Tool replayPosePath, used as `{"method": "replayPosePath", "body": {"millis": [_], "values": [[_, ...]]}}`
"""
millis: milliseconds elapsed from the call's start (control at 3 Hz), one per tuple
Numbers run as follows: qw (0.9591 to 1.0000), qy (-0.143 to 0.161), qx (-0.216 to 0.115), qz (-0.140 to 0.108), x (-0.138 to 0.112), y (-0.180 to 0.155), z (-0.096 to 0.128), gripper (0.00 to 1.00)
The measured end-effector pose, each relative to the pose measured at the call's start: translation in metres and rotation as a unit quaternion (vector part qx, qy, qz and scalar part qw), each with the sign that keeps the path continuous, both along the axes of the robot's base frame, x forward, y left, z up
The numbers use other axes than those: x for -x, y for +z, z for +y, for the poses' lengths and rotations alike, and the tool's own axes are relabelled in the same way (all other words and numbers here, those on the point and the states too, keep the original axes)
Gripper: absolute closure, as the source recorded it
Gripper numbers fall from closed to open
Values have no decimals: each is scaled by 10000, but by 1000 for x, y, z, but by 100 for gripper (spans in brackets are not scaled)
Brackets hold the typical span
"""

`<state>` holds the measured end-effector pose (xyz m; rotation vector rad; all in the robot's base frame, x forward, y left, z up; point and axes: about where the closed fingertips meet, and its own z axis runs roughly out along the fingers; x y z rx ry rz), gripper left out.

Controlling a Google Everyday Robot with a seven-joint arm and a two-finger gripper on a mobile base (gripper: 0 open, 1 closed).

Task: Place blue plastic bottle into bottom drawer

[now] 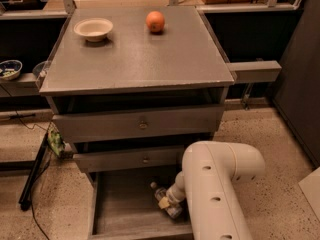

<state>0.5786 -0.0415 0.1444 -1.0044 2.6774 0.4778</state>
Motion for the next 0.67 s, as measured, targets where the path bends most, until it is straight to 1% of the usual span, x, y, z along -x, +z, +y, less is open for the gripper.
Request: {"method": "replayPosePath", "body": {"millis": [333,667], "values": [[9998,-129,-76,90,7,-9,-6,100],[9998,-124,-90,151,9,-12,-7,96]]}}
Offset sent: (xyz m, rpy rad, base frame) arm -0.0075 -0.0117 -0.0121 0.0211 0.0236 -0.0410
